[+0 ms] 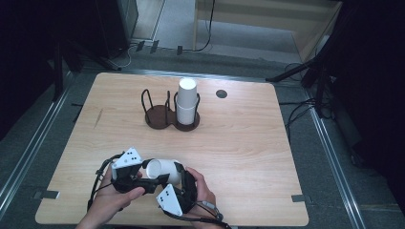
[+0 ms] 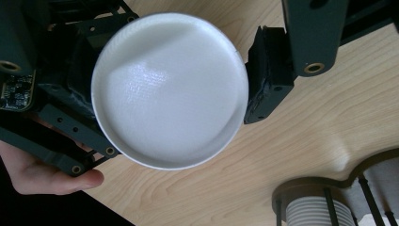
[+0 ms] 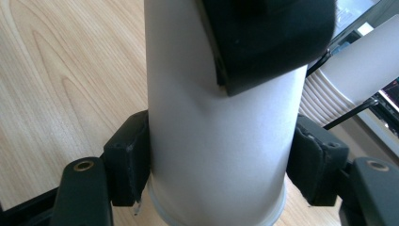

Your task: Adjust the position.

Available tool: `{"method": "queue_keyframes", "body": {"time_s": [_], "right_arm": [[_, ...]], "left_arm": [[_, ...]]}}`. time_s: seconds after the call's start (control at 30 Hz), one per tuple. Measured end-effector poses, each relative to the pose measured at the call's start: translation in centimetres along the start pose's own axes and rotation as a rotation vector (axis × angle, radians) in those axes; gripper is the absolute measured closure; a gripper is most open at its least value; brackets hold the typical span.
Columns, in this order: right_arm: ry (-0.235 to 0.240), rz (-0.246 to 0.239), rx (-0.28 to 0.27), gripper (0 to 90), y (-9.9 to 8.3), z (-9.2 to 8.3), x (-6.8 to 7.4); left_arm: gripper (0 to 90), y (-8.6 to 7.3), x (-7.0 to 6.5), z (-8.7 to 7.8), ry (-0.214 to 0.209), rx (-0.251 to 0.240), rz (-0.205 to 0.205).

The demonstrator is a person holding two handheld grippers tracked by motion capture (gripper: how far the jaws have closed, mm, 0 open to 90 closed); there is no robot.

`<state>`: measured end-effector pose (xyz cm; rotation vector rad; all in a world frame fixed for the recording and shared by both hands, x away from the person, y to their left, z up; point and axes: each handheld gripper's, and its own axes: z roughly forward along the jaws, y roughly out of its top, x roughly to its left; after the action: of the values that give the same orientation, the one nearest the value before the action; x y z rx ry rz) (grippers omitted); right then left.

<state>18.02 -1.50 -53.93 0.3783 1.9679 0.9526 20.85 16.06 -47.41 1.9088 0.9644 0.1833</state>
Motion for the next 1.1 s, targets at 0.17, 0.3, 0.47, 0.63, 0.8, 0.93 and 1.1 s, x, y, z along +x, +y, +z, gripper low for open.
{"method": "queue_keyframes", "body": {"time_s": [0.17, 0.3, 0.47, 0.63, 0.8, 0.93, 1.1], "right_arm": [[-0.012, -0.036, -0.008, 28.0, -0.1, 0.0, -0.1], [-0.003, -0.006, -0.008, 18.4, 0.0, 0.0, -0.3], [-0.017, 0.033, 0.001, 10.8, -0.1, 0.1, -0.8], [-0.022, 0.072, -0.019, 9.9, 0.1, -0.2, -1.3], [-0.031, 0.103, -0.023, 9.8, 0.1, -0.3, -1.7], [-0.035, 0.141, -0.021, 9.8, 0.0, -0.3, -2.1], [-0.035, 0.202, -0.017, 9.2, -0.1, -0.3, -2.7]], "left_arm": [[30.7, 0.0, 0.0, 0.0, -0.007, -0.007, 0.011], [33.5, 0.0, 0.0, -0.1, 0.001, -0.032, 0.013], [33.9, -0.1, 0.5, -0.5, 0.026, -0.077, 0.007], [33.8, -0.2, 1.0, -0.8, 0.056, -0.134, 0.000], [33.5, -0.3, 1.5, -1.1, 0.089, -0.192, -0.004], [33.3, -0.3, 1.6, -1.2, 0.105, -0.217, 0.000], [33.1, -0.6, 2.0, -1.4, 0.140, -0.289, -0.021]]}}
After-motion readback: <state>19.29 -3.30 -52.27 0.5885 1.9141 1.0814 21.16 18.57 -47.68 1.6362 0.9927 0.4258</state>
